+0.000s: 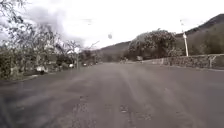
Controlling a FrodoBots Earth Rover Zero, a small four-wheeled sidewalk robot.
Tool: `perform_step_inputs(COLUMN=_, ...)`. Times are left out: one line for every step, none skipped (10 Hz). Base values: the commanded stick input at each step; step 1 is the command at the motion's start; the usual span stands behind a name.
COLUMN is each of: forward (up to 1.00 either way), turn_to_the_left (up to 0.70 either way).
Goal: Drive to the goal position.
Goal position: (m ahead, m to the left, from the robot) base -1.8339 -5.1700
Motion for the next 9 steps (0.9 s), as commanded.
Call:
perform_step_inputs(forward=0.7, turn_to_the_left=0.0)
perform_step_inputs(forward=0.7, turn_to_the_left=0.0)
perform_step_inputs(forward=0.7, turn_to_the_left=0.0)
perform_step_inputs(forward=0.7, turn_to_the_left=0.0)
perform_step_inputs(forward=0.7, turn_to_the_left=0.0)
perform_step_inputs(forward=0.7, turn_to_the_left=0.0)
perform_step_inputs(forward=0.7, turn_to_the_left=0.0)
perform_step_inputs(forward=0.7, turn_to_the_left=0.0)
perform_step_inputs(forward=0.7, turn_to_the_left=0.0)
